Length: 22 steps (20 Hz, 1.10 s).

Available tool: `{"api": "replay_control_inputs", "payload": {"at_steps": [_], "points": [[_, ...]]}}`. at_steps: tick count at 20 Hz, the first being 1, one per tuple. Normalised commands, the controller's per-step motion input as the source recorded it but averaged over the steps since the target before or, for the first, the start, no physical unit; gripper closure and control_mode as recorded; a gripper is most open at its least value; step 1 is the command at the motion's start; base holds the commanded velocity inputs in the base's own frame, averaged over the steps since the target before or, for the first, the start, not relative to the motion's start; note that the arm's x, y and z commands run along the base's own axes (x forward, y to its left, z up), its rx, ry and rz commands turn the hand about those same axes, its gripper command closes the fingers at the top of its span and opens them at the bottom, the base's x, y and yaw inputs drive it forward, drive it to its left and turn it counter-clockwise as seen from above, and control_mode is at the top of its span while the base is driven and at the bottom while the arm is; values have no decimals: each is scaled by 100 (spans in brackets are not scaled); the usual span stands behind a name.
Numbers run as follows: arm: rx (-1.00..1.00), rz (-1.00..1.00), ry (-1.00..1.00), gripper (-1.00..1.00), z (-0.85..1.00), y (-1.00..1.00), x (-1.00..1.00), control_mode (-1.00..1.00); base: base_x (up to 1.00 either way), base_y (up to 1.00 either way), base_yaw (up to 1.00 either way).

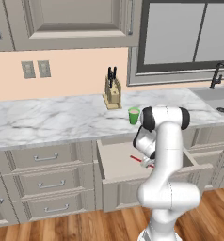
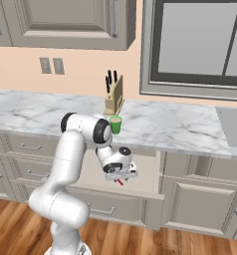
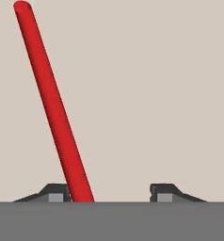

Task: Pick up the straw from the right drawer and put it inside the smoothie cup.

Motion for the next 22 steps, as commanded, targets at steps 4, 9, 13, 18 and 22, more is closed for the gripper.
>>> {"api": "replay_control_inputs", "payload": {"at_steps": [4,9,13,18,22], "points": [[-8,-11,0,100,-50,0,-94,-100,0,0,0],[0,-16,4,100,-13,-17,-88,-100,0,0,0],[0,-10,1,100,31,-15,-28,-100,0,0,0],[0,-1,0,100,92,-1,-29,-100,0,0,0],[0,0,-1,100,100,0,-49,-100,0,0,0]]}}
